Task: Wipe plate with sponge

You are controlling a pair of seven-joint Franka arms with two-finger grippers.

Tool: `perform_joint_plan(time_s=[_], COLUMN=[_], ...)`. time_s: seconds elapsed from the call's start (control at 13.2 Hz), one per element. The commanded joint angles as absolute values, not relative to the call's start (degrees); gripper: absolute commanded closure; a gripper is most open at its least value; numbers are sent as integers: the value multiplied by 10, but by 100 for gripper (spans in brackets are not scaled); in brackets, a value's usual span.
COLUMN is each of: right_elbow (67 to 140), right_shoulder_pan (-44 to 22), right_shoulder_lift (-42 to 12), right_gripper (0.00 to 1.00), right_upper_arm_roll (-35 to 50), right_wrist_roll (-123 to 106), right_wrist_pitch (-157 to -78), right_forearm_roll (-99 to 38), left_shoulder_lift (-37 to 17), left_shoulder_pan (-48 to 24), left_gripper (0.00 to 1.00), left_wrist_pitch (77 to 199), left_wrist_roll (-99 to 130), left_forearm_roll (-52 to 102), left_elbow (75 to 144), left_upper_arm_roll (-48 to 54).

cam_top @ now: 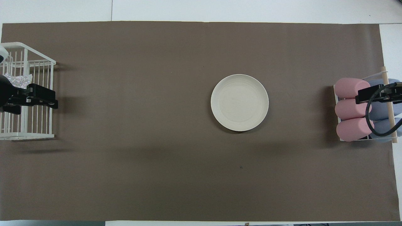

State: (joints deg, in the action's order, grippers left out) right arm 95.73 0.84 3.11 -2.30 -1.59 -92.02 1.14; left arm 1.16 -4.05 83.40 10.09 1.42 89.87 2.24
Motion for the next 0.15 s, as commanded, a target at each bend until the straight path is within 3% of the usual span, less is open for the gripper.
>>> perform_joint_plan(time_s=[0.0, 0.08], right_elbow=[943, 944], right_shoulder_pan=[9, 9], right_shoulder_lift=[25, 25], right_gripper=[0, 0], right_upper_arm_roll=[-20, -20], right_wrist_roll=[-25, -25], right_wrist_pitch=[-908, -908], right_forearm_roll=[20, 20], left_shoulder_lift=[11, 11], left_shoulder_pan=[-44, -43], left_gripper=[0, 0], left_wrist_pitch=[837, 837], left_wrist_roll=[97, 97], left_forearm_roll=[12, 12], left_elbow=[898, 898], left_upper_arm_roll=[15, 15])
